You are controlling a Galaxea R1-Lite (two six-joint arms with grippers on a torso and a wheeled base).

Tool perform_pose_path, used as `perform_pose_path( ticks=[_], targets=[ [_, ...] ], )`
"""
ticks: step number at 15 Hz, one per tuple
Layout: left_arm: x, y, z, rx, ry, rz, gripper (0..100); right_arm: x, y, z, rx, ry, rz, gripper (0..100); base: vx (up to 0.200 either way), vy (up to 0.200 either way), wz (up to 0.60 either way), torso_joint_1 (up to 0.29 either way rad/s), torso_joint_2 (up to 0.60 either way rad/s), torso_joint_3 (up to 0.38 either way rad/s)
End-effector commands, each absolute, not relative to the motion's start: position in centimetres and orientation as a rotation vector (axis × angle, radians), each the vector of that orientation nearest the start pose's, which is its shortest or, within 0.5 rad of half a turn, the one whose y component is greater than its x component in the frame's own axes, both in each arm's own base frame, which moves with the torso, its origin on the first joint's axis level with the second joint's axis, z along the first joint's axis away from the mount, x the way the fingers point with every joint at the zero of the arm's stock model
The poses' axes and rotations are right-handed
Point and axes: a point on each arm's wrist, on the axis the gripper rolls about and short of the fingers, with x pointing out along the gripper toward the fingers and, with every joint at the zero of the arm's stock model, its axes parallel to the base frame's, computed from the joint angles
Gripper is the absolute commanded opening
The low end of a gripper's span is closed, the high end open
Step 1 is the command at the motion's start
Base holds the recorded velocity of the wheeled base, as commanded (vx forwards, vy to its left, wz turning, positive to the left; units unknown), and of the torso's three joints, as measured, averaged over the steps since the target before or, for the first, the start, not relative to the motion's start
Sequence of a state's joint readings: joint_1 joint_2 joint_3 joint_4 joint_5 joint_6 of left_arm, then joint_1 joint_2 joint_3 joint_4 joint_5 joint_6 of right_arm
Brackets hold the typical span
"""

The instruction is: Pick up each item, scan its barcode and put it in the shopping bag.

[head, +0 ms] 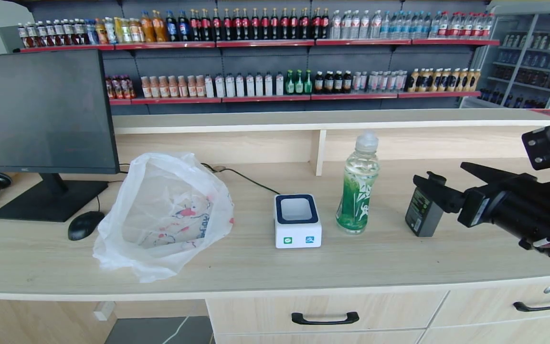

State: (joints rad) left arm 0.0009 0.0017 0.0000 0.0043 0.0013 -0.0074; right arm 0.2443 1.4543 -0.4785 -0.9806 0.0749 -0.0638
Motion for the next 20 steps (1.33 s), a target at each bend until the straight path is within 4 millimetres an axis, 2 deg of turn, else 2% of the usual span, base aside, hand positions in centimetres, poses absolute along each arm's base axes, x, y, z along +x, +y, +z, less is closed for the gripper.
perform_pose_path(
  ticks=[1,4,7,11,14,17,20],
  targets=[
    [-2.3,0.0,7.5,-0.008,0.006,0.003,100,24.4,6.5,17.8,-0.048,0.054,0.329,100,0.0,0.0,0.0,0.0,0.0,0.0],
    [-2.3,0.0,7.5,-0.008,0.006,0.002,100,25.1,8.4,18.3,0.005,0.021,0.362,100,0.0,0.0,0.0,0.0,0.0,0.0],
    [-2.3,0.0,7.5,-0.008,0.006,0.003,100,25.4,9.2,17.8,0.004,0.041,0.357,100,0.0,0.0,0.0,0.0,0.0,0.0],
    [-2.3,0.0,7.5,-0.008,0.006,0.003,100,26.3,9.6,17.4,0.002,0.052,0.357,100,0.0,0.0,0.0,0.0,0.0,0.0],
    [-2.3,0.0,7.5,-0.008,0.006,0.003,100,26.2,10.2,17.1,-0.001,0.064,0.366,100,0.0,0.0,0.0,0.0,0.0,0.0],
    [-2.3,0.0,7.5,-0.008,0.006,0.002,100,27.1,10.7,16.4,-0.002,0.084,0.372,100,0.0,0.0,0.0,0.0,0.0,0.0],
    [-2.3,0.0,7.5,-0.008,0.006,0.003,100,28.2,11.2,16.8,0.0,0.062,0.346,100,0.0,0.0,0.0,0.0,0.0,0.0]
  ],
)
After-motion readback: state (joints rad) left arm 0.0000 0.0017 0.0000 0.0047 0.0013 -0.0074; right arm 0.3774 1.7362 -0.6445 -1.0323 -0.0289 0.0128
